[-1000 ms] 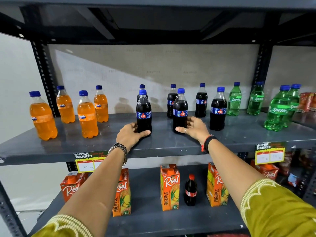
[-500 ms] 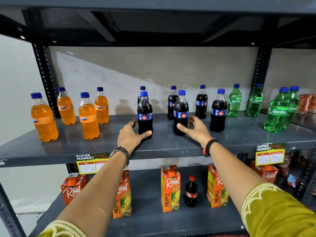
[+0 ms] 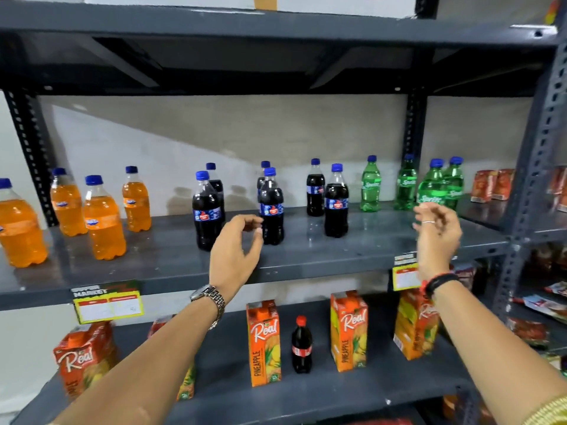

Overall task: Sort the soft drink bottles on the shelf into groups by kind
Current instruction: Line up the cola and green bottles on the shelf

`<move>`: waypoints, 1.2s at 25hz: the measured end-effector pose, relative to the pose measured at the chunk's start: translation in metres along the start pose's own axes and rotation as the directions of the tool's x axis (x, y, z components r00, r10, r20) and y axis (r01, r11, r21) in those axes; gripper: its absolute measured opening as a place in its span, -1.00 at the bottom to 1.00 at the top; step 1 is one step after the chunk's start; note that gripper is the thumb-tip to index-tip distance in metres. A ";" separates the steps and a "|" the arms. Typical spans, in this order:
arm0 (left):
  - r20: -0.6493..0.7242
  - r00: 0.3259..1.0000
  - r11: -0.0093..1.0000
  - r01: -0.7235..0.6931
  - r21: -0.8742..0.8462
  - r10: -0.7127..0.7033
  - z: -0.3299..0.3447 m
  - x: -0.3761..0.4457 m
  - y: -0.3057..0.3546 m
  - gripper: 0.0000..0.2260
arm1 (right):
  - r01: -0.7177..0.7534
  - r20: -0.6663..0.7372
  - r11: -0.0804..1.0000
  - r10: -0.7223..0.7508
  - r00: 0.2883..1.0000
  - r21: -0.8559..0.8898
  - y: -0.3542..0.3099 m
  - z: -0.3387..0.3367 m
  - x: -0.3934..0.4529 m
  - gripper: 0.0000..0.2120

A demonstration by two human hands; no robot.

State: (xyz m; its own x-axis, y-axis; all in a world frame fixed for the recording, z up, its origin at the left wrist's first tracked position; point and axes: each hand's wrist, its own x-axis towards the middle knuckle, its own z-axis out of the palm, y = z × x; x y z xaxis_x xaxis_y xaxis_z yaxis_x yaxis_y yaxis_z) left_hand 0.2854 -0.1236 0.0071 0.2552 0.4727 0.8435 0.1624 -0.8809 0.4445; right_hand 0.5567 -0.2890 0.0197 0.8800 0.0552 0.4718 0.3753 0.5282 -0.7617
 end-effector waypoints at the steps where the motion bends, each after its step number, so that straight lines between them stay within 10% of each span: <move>1: 0.012 1.000 1.000 -0.015 -0.021 0.015 0.018 0.002 0.014 -0.85 | 0.012 -0.032 0.999 -0.013 0.999 -0.037 0.000 -0.016 0.017 -0.86; 5: 0.053 0.996 0.994 -0.062 -0.085 0.067 0.087 0.013 0.057 -0.81 | -0.004 0.093 0.969 0.027 0.995 -0.247 0.014 -0.053 0.060 -0.75; 8: 0.104 0.982 0.972 0.171 -0.163 -0.156 0.137 0.026 0.071 -0.54 | 0.051 0.268 0.872 0.094 0.959 -0.487 0.025 -0.069 0.089 -0.47; 13: 0.324 0.748 0.794 0.608 0.017 -0.579 0.169 0.044 0.049 -0.09 | 0.077 0.386 0.763 0.234 0.892 -0.642 0.035 -0.070 0.128 -0.25; 21: 0.464 0.668 0.712 0.694 -0.107 -0.582 0.183 0.056 0.031 -0.47 | 0.015 0.456 0.838 0.281 0.845 -0.545 0.056 -0.041 0.134 -0.28; 30: 0.437 0.692 0.725 0.678 -0.120 -0.574 0.184 0.055 0.028 -0.45 | 0.121 0.543 0.797 0.282 0.791 -0.591 0.067 -0.012 0.130 -0.26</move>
State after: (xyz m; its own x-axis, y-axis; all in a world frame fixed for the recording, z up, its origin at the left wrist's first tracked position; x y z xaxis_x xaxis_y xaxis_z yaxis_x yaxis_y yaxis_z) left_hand 0.4795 -0.1181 0.0104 0.5002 0.8434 0.1964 0.1763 -0.3212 0.9304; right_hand 0.7001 -0.2567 0.0242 0.6441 0.6527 0.3990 0.5778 -0.0731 -0.8129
